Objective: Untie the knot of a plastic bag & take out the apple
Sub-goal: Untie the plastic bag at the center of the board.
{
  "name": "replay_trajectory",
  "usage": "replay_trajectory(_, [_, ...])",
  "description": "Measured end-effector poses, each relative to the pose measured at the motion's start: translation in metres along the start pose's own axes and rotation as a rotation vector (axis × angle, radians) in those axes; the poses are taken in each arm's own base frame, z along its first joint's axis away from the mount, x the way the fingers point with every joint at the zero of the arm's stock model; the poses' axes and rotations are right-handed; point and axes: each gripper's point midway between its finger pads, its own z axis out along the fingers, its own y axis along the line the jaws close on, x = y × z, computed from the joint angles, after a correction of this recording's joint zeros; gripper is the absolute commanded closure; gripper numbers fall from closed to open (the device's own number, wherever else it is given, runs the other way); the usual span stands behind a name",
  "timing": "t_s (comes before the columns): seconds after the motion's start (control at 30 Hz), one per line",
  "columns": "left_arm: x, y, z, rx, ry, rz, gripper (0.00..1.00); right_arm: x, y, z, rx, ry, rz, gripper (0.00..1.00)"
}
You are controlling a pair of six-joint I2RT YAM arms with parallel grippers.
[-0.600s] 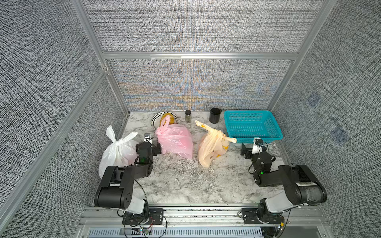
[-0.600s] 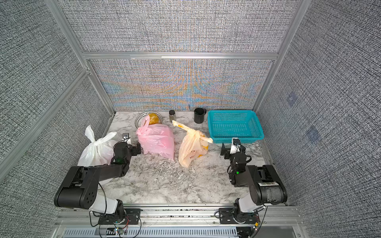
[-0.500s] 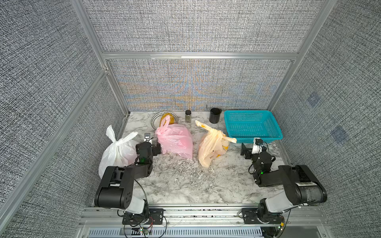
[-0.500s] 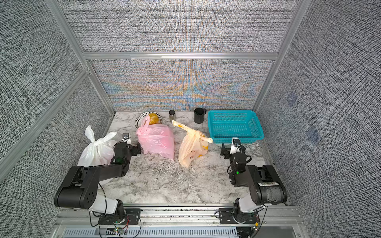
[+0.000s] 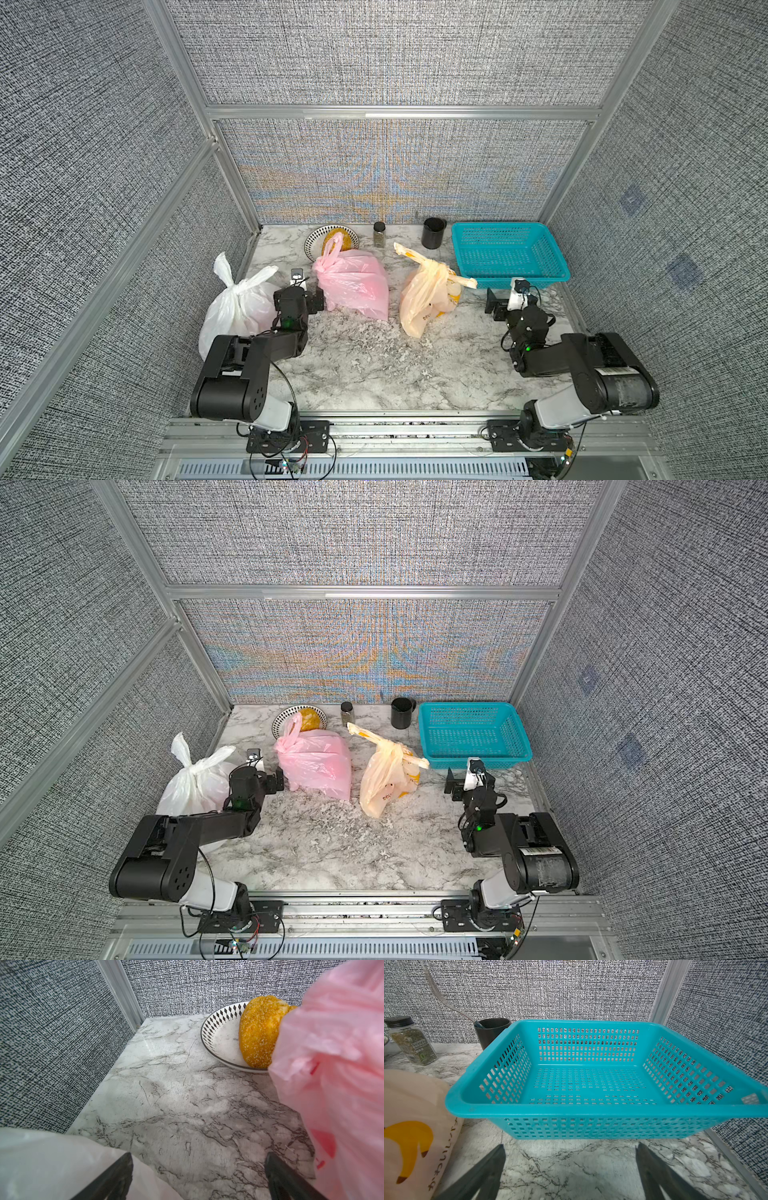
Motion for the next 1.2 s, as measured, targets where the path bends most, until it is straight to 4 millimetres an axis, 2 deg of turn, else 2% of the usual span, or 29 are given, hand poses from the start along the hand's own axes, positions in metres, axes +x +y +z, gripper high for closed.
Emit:
replay_trajectory(0.57, [0.000, 0.000, 0.000, 0.000, 0.000, 0.000, 0.00, -0.004, -0.002, 0.002, 0.006, -0.007, 0.002, 0.02])
replay_trajectory(0.63, [0.000, 0.000, 0.000, 0.000, 0.000, 0.000, 0.00, -0.012, -0.004, 0.006, 0.012, -0.015, 0.008, 0.02])
replay_trajectory(0.8, [-0.002, 0.002, -0.002, -0.010, -0.006, -0.002, 0.00, -0.048, -0.006, 0.021, 0.017, -0.039, 0.015, 0.02])
replay_trajectory(0.93, [-0.018, 0.007, -0.006, -0.031, -0.031, -0.012, 0.00, -0.062, -0.005, 0.016, 0.013, -0.030, 0.043, 0.02])
replay_trajectory(1.1, [-0.047, 0.011, -0.020, -0.032, -0.064, -0.023, 0.00, -0.080, -0.012, 0.004, 0.011, -0.031, 0.203, 0.02])
replay_trajectory(1.2, [-0.059, 0.011, -0.030, -0.024, -0.075, -0.032, 0.00, -0.080, -0.010, 0.004, -0.007, 0.017, 0.295, 0.02])
